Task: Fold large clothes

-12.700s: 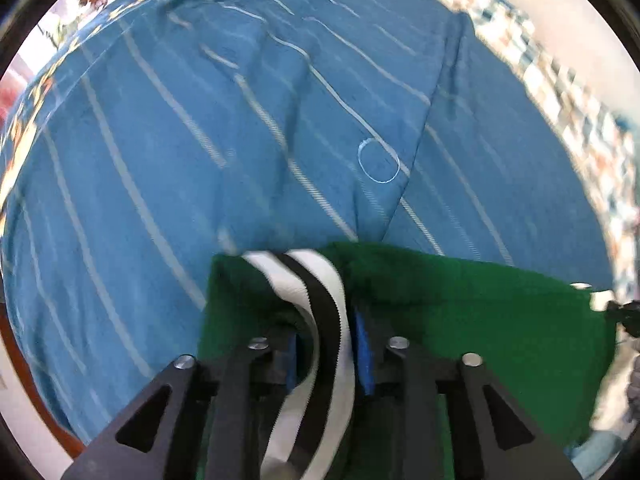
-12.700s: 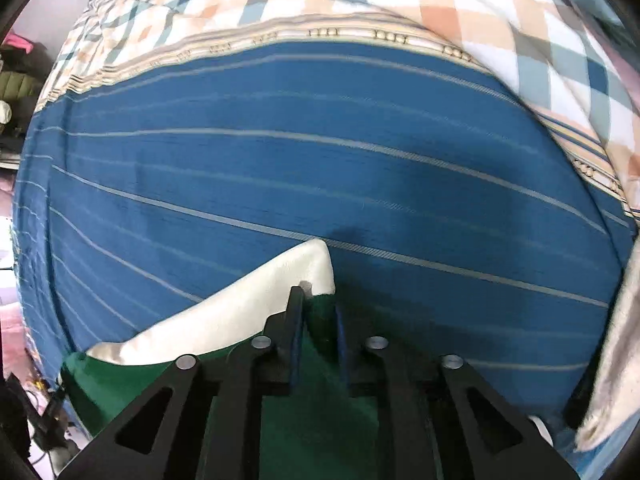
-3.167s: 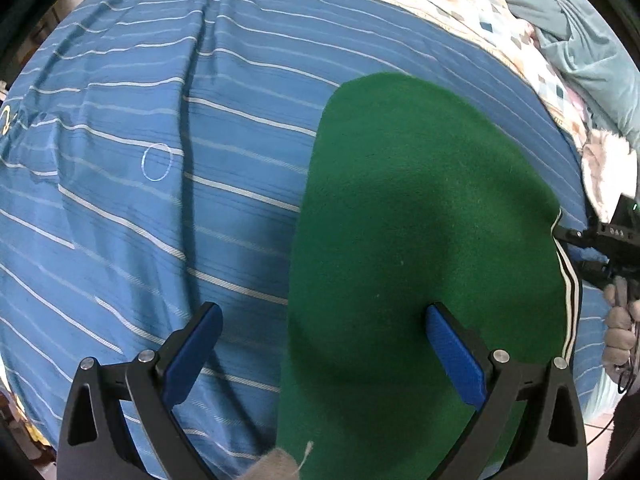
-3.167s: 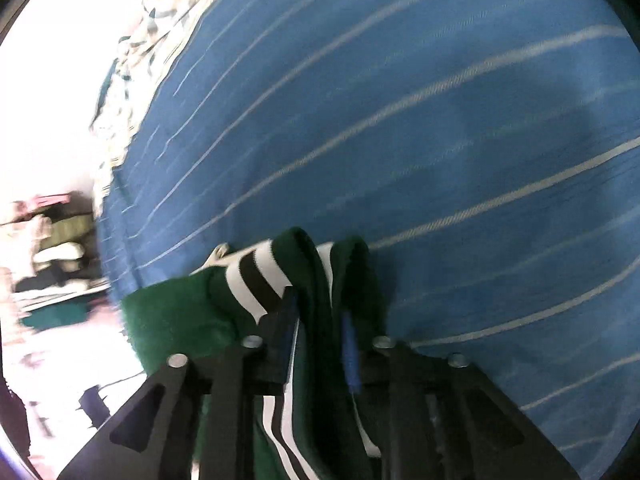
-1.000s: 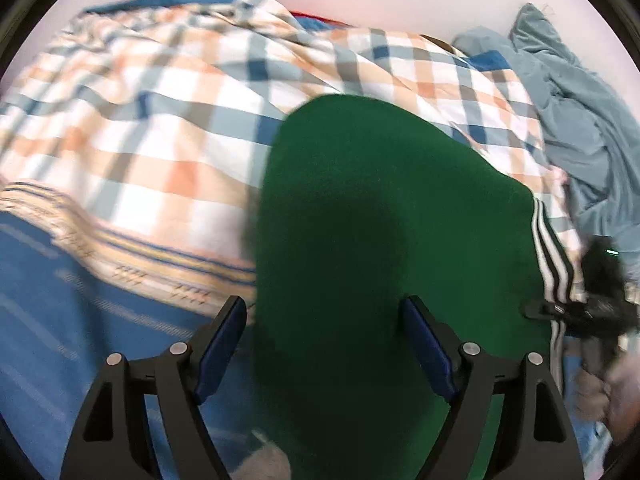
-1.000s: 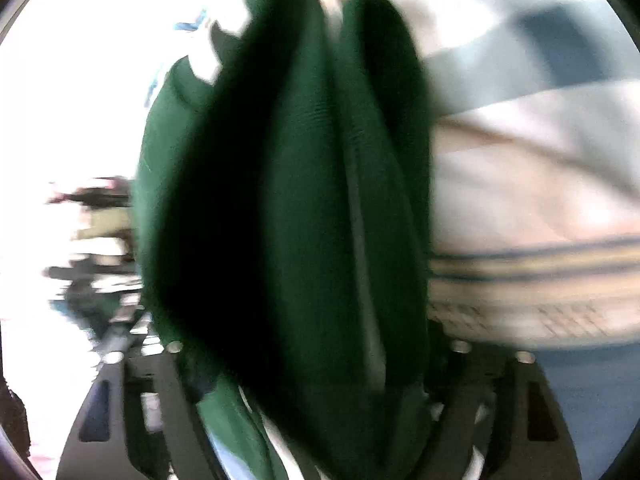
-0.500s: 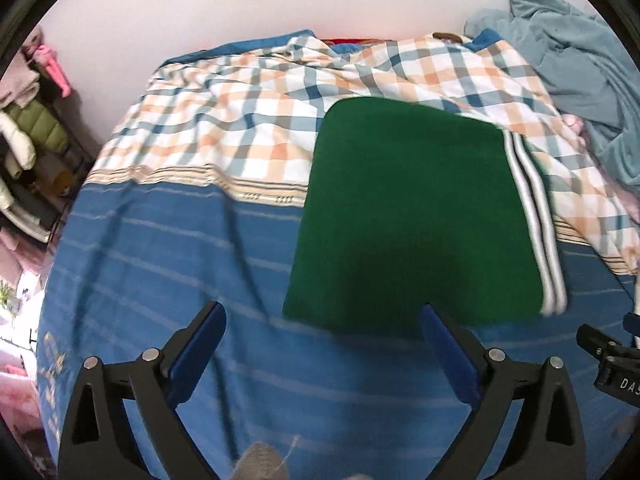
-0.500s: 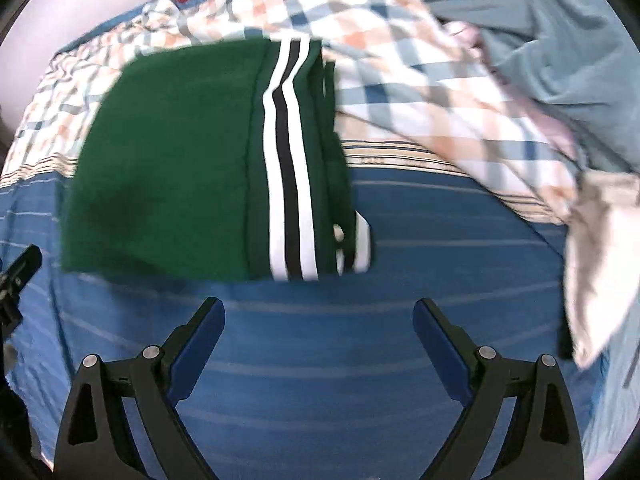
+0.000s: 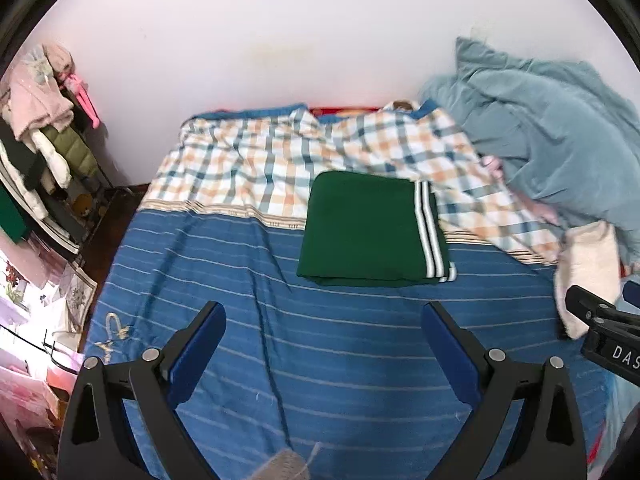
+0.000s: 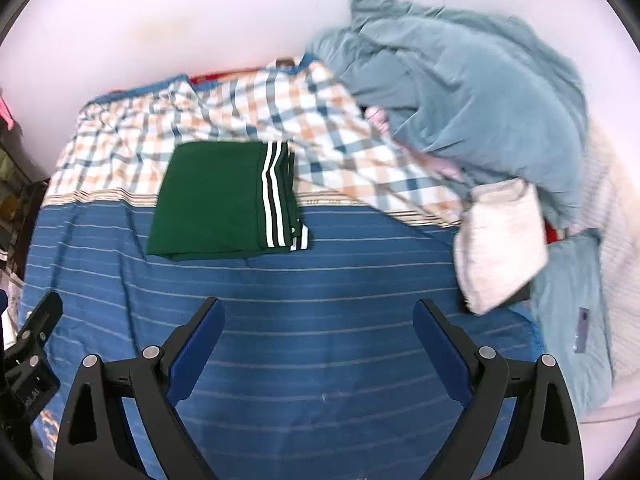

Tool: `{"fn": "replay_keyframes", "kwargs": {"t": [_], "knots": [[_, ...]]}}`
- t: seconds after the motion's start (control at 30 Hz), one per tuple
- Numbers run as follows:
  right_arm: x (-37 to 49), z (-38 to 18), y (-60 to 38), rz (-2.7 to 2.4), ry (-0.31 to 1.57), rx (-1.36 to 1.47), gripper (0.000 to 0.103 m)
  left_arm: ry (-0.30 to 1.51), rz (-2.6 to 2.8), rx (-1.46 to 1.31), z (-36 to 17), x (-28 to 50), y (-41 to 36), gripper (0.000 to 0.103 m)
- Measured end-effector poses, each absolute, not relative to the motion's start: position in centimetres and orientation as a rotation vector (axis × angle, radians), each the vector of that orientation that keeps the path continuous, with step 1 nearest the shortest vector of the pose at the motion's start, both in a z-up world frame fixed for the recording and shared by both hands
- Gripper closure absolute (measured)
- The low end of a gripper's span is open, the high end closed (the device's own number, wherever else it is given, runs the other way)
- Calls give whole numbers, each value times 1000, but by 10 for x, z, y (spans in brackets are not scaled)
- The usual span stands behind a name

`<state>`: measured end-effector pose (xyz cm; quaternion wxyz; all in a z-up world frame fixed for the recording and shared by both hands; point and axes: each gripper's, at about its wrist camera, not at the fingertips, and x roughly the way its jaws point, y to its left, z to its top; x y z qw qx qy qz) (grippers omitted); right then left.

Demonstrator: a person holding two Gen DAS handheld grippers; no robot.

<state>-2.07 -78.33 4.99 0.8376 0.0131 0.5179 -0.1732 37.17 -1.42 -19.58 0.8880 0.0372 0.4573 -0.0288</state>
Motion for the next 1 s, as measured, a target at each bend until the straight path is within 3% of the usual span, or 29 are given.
{"fn": "replay_keyframes", "kwargs": {"t": [0.4, 0.67, 1.0], "knots": [[-165, 228, -739, -322, 936, -30, 7, 851, -71, 45, -77, 274, 3, 3], [-221, 284, -731, -290, 867, -27, 7, 797, -67, 36, -43, 239, 11, 3], [-254, 312, -718, -286, 821, -49, 5, 760, -42, 26, -28, 216, 13, 3]]}}
